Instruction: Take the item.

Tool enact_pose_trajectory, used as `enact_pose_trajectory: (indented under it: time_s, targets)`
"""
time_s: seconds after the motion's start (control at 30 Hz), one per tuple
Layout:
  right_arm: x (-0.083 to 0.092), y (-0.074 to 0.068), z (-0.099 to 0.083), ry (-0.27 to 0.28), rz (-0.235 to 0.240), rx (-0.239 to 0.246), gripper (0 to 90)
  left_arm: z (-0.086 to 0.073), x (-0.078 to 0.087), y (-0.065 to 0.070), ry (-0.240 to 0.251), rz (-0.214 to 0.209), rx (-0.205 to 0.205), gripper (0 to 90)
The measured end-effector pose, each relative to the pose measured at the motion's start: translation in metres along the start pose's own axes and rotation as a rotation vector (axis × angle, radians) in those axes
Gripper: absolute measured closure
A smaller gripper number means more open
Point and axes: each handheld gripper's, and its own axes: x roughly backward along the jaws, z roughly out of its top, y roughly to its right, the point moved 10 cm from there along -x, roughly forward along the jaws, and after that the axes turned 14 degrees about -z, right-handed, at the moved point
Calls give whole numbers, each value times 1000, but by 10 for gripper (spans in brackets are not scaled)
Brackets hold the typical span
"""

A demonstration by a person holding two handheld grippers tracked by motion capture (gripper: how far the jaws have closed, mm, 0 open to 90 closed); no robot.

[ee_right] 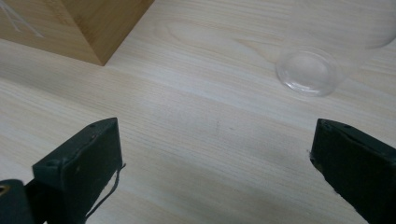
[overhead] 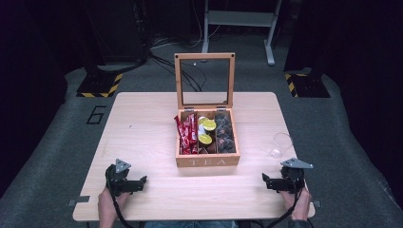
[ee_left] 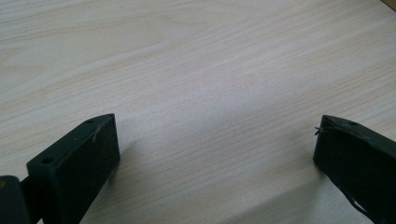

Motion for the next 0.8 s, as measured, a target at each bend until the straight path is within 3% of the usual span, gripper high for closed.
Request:
enact_pose_trajectory:
  time_s: [0.8]
  targets:
    - [31, -44, 71, 75, 83, 90, 21, 0, 0, 0, -3, -1, -5, 3]
